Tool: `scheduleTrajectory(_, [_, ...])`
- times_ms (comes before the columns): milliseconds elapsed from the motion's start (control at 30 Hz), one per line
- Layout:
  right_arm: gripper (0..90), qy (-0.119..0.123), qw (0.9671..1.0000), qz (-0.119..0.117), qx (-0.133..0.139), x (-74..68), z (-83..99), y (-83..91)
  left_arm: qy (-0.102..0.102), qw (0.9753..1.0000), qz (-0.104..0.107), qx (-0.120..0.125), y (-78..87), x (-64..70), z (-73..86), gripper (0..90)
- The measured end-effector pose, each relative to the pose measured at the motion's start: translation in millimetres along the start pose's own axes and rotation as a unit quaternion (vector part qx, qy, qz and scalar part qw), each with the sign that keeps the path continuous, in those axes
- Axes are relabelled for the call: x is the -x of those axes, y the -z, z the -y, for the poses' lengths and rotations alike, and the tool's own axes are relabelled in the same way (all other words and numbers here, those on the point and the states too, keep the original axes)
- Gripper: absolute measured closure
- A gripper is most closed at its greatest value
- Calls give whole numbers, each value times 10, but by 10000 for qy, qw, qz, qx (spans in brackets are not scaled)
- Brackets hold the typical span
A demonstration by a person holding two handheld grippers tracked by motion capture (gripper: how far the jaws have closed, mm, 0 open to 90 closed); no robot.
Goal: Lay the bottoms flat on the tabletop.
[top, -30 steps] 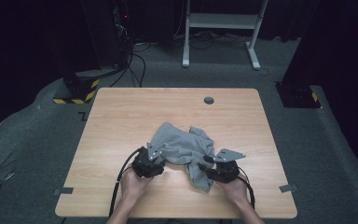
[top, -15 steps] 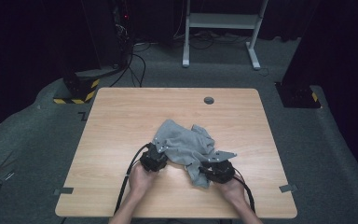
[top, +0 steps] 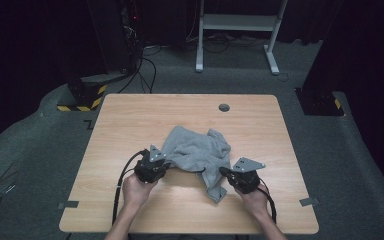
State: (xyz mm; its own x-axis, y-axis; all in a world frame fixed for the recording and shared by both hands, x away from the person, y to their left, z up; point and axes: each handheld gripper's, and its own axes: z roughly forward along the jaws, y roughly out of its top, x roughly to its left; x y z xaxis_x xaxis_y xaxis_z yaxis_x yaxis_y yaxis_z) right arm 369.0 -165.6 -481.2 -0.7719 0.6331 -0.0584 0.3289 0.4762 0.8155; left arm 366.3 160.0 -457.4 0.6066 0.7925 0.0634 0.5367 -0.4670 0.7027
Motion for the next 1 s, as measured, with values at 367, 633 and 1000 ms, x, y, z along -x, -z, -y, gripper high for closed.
scheduleTrajectory(367, [744, 88, 9985, -451, -304, -171, 4, -227, 55, 9998, 102, -162, -100, 87, 231, 542])
scheduleTrajectory(633, [628, -460, 9978, -470, -94, -34, 156, 71, -123, 9999, -28, 80, -261, 277, 65, 432])
scheduleTrajectory(1000, [787, -12, 9931, -835, -820, -270, 319, -173, 28, 9993, -82, -365, -531, 200, 27, 816])
